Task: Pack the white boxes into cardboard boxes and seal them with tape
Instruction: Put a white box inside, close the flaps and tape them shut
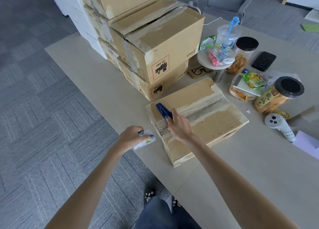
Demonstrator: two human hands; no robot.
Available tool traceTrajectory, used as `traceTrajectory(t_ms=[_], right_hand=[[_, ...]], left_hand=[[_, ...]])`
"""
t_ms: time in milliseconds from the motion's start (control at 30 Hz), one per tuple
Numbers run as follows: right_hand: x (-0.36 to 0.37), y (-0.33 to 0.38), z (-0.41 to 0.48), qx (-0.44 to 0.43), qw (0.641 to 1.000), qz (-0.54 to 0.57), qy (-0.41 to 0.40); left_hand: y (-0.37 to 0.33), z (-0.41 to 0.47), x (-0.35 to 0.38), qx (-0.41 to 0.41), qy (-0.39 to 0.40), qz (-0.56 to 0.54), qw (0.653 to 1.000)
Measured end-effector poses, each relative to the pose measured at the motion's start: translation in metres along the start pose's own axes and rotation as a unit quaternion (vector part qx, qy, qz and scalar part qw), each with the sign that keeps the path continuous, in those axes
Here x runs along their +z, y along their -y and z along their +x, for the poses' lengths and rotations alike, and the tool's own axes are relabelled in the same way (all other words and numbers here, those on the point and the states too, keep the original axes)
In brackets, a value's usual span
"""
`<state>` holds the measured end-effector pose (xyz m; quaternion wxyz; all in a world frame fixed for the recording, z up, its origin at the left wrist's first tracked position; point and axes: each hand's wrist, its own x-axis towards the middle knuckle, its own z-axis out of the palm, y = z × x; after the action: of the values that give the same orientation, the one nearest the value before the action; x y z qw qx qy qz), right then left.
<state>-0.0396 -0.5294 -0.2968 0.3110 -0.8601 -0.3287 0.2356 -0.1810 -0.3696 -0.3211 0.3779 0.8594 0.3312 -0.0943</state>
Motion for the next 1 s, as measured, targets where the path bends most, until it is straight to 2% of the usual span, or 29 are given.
traceTrajectory(t_ms=[167, 333, 433, 533, 667, 767, 867, 1000], right_hand=[[0.003, 0.002, -0.002, -0.003, 1.0, -0.008, -0.019], [0.006, 0.01, -0.008, 0.011, 0.999, -0.019, -0.031], [0.005, 0.02, -0.011, 0.034, 0.999, -0.021, 0.01], [0.004, 0.03, -0.021, 0.057, 0.997, -0.024, 0.052], [0.017, 0.039, -0.04, 0.073, 0.996, -0.02, 0.042], [0.027, 0.046, -0.055, 0.086, 0.996, -0.018, 0.027], [0.032, 0.052, -0.072, 0.1, 0.993, -0.062, 0.004], [0.037, 0.059, -0.099, 0.098, 0.986, -0.127, -0.05]], left_hand=[[0.007, -0.016, 0.001, -0.026, -0.106, 0.149, 0.983], [0.006, -0.017, 0.004, -0.013, -0.111, 0.173, 0.979], [0.011, -0.015, 0.001, 0.034, -0.09, 0.193, 0.976], [0.016, -0.013, -0.003, 0.125, -0.082, 0.2, 0.968], [0.022, -0.011, -0.009, 0.22, -0.028, 0.215, 0.951], [0.025, -0.008, -0.011, 0.256, 0.0, 0.139, 0.957], [0.029, -0.002, -0.012, 0.227, 0.037, 0.039, 0.972], [0.03, 0.002, -0.009, 0.211, 0.072, -0.054, 0.973]])
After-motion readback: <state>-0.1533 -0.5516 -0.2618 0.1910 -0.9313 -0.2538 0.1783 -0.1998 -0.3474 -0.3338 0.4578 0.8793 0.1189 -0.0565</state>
